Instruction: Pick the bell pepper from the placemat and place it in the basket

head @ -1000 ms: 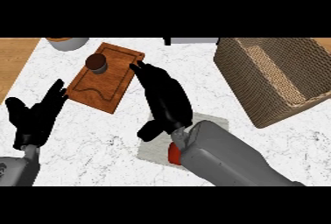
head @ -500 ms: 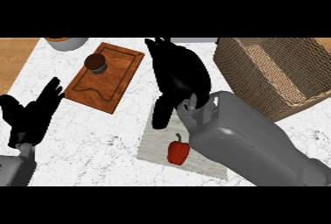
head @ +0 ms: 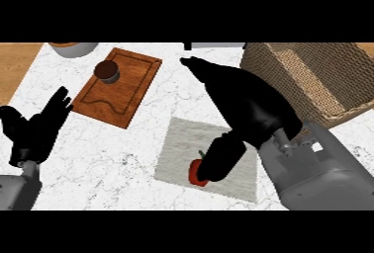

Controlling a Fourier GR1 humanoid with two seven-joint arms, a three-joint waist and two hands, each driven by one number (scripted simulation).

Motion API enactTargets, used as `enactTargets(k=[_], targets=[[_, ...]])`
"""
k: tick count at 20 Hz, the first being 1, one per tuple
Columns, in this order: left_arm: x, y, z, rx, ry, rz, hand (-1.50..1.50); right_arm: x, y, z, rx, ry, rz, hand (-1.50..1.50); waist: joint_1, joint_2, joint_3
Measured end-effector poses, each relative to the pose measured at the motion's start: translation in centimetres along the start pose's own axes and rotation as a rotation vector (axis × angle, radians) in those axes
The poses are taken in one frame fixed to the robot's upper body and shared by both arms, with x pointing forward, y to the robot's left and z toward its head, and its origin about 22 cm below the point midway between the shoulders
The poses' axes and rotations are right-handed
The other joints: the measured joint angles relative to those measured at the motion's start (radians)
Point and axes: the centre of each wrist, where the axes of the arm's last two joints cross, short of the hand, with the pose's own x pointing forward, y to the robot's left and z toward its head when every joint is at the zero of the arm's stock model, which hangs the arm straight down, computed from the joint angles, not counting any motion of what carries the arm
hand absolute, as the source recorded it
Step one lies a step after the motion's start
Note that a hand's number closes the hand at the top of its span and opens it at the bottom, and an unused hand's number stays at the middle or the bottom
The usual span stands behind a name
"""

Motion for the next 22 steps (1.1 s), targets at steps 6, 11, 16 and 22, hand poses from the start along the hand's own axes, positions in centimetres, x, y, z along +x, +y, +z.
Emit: enactTargets(k=[6,11,16,22], targets=[[0.3,0.5,-0.4,-0.001,-0.01,0.001,0.0,-2.9,0.8,4.1,-0.057,-0.038,-0.032,-1.5,0.008,0.005,0.0],[0.6,-0.1,-0.7,-0.012,-0.011,0.002,0.0,-5.5,4.1,5.7,-0.066,-0.007,-0.035,-1.5,0.017,0.009,0.001],[0.5,-0.7,-0.8,-0.018,-0.016,-0.001,0.0,-7.4,8.2,5.2,-0.114,0.033,-0.046,-1.5,0.026,0.011,0.001],[0.1,-1.2,-0.7,-0.023,-0.025,0.001,0.0,-9.3,12.2,2.4,-0.18,0.039,-0.111,-1.5,0.033,0.013,0.001]])
